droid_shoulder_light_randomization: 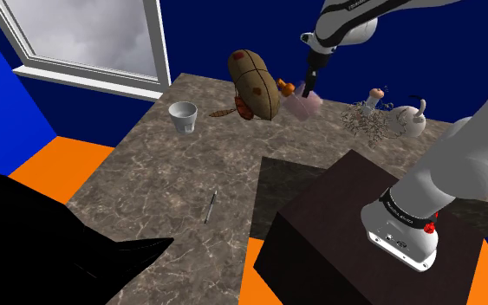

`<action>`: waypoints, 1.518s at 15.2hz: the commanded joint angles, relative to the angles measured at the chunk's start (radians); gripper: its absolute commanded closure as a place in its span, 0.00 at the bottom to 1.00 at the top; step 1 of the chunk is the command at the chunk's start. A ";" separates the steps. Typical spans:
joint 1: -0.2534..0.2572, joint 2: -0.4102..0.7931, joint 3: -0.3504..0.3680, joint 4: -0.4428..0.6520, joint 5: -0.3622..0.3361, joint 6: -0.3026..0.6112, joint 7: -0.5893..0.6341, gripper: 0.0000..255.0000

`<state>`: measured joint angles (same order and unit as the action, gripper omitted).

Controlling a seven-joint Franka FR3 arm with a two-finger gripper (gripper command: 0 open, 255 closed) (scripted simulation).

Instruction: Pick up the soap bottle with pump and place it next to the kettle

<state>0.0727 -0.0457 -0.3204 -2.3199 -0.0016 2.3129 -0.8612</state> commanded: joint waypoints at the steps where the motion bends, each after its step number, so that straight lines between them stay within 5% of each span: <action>1: 0.001 -0.019 0.002 0.013 -0.008 -0.030 0.008 1.00; 23: -0.009 -0.154 0.006 0.158 -0.052 -0.305 0.023 1.00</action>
<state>0.0697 -0.1880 -0.3076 -2.1589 -0.0486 2.0158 -0.8285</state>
